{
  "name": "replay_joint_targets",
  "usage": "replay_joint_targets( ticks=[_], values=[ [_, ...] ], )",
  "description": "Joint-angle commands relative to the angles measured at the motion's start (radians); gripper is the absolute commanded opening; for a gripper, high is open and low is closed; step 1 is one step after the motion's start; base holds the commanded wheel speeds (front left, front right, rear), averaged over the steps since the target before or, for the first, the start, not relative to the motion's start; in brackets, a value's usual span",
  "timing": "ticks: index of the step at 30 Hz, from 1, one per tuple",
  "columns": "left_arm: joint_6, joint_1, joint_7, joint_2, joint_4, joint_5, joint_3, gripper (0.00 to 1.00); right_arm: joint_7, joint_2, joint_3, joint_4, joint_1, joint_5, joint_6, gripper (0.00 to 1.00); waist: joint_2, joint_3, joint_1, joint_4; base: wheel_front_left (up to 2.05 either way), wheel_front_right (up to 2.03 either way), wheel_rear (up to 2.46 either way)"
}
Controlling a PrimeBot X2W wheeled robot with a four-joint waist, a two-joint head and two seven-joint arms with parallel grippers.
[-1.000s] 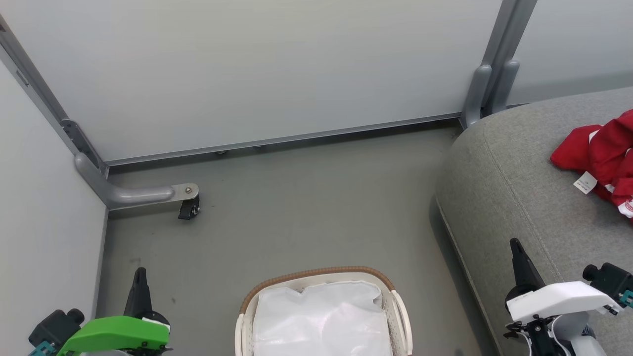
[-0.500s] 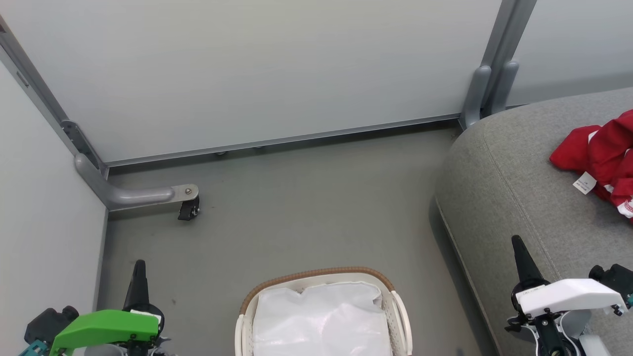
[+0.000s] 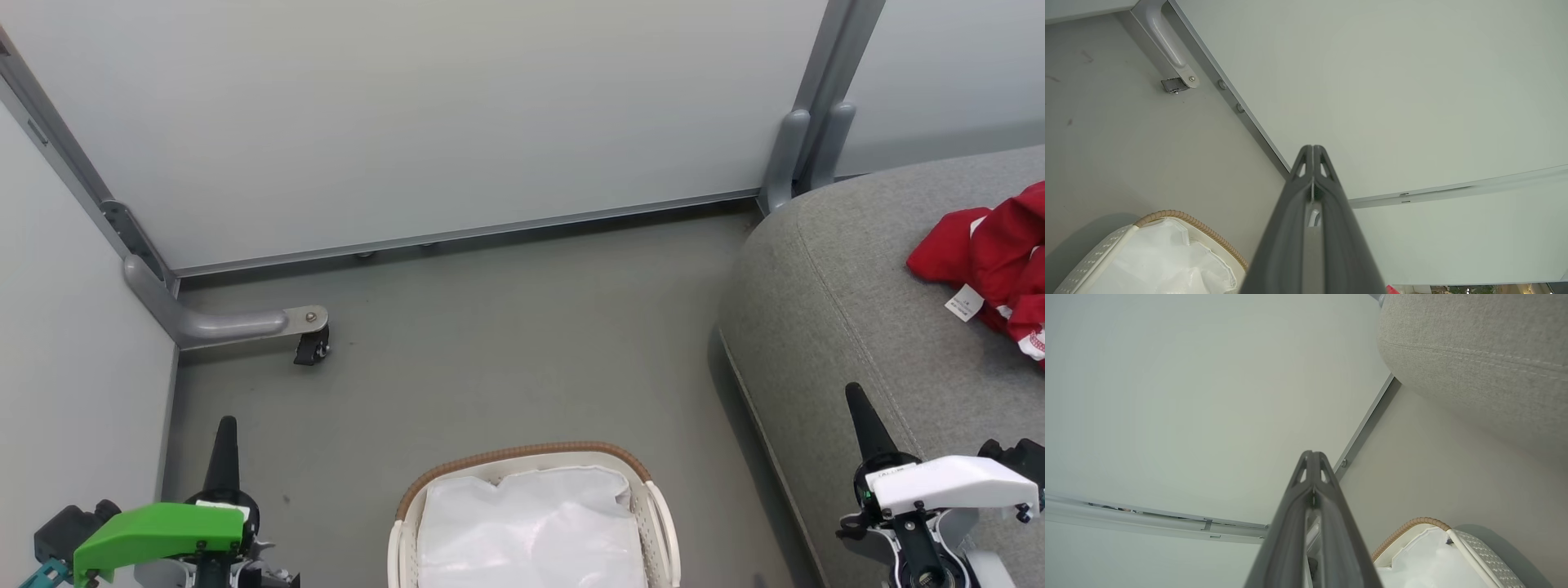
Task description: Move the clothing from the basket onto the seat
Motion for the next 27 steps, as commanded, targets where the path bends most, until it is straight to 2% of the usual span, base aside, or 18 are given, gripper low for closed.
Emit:
replay_joint_targets(
  ticks=[1,27],
  values=[
    [-0.004,-0.021,0.005,0.006,-0.011,-0.025,0.004,0.0,0.008,-0.007,-0.005,-0.012,-0.015,0.029,0.0,0.0,0.0,0.0,0.0,0.0,0.0,0.0,0.0],
    [-0.005,-0.038,0.063,0.007,-0.036,-0.231,0.022,0.0,0.064,-0.008,-0.018,-0.025,-0.02,0.259,0.0,0.0,0.0,-0.005,0.0,-0.001,0.0,0.0,0.0]
  ],
)
